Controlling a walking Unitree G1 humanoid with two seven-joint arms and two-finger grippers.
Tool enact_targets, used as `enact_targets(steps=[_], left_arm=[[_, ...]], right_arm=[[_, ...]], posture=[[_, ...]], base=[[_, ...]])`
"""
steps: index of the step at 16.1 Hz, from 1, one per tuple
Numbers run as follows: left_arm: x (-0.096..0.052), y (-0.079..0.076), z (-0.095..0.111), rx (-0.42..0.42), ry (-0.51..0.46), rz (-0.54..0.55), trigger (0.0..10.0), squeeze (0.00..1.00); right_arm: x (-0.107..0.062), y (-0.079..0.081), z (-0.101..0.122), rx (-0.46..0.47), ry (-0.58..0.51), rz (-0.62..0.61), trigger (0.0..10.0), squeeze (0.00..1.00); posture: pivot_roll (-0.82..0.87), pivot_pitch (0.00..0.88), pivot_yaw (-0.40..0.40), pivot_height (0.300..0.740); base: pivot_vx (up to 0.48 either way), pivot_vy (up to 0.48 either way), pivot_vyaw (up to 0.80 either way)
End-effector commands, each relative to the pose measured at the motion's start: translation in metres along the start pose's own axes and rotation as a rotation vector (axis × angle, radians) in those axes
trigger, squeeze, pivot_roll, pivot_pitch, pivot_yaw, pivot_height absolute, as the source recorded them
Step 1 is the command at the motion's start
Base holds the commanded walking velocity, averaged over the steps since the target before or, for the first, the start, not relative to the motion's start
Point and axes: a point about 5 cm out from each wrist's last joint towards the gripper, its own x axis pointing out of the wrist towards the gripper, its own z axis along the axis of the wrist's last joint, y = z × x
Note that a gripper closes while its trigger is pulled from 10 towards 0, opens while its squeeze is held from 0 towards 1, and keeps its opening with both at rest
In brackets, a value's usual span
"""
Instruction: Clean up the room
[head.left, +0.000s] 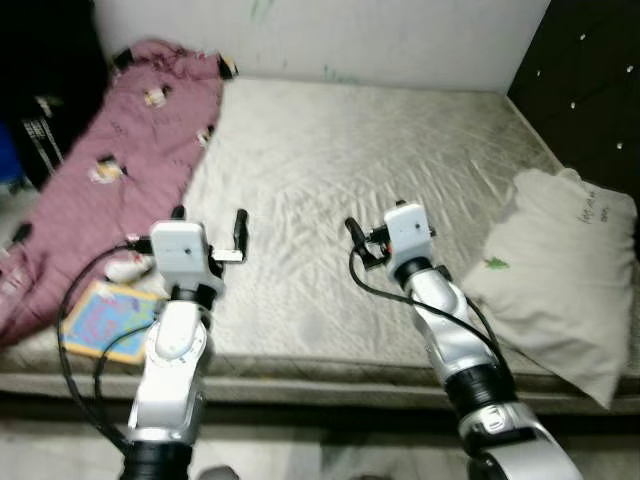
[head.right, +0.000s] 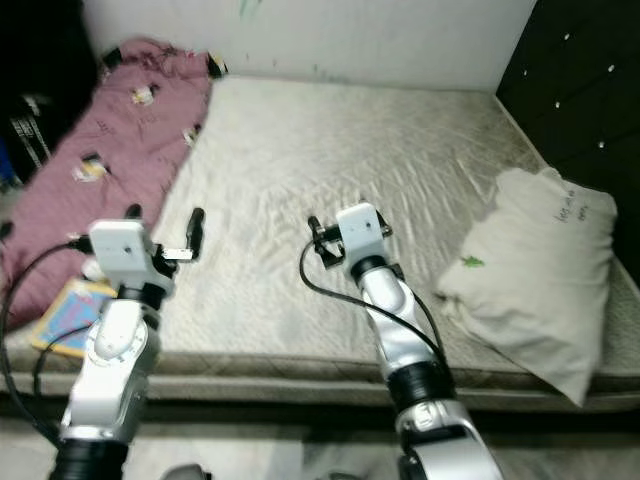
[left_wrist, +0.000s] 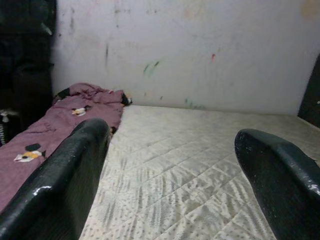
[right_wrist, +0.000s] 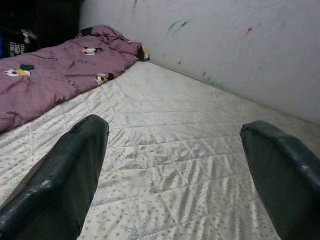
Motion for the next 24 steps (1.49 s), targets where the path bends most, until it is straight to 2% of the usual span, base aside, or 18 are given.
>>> enact_targets(steps=[1,11,18,24], left_arm=[[0.0006,-0.0014,-0.0001,-0.009,0.004,-0.003,10.0,0.0],[0.0016,-0.0006,0.0003,-0.01,0.002,-0.006,10.0,0.0],[0.0006,-0.0049,0.0052,-0.028,-0.041,-0.046,10.0,0.0],[-0.0004,-0.0049,0.0057,-0.03,-0.05,-0.056,10.0,0.0]], right_arm=[[0.0002,-0.007,-0.001,-0.012,0.012,-0.018,10.0,0.0],[0.0018,-0.0069,-0.0008,-0.012,0.013,-0.022,10.0,0.0],[0.0021,-0.0079,-0.0014,-0.013,0.014,-0.022,10.0,0.0],[0.0026,-0.0077,-0.0013,-0.013,0.014,-0.022,10.0,0.0]], posture=[[0.02,0.0,-0.029,0.74],[0.02,0.0,-0.026,0.74],[0.02,0.0,-0.027,0.74],[0.02,0.0,-0.027,0.74]], base=[[0.0,-0.412,0.0],[0.0,-0.321,0.0],[0.0,0.0,0.0],[0.325,0.0,0.0]])
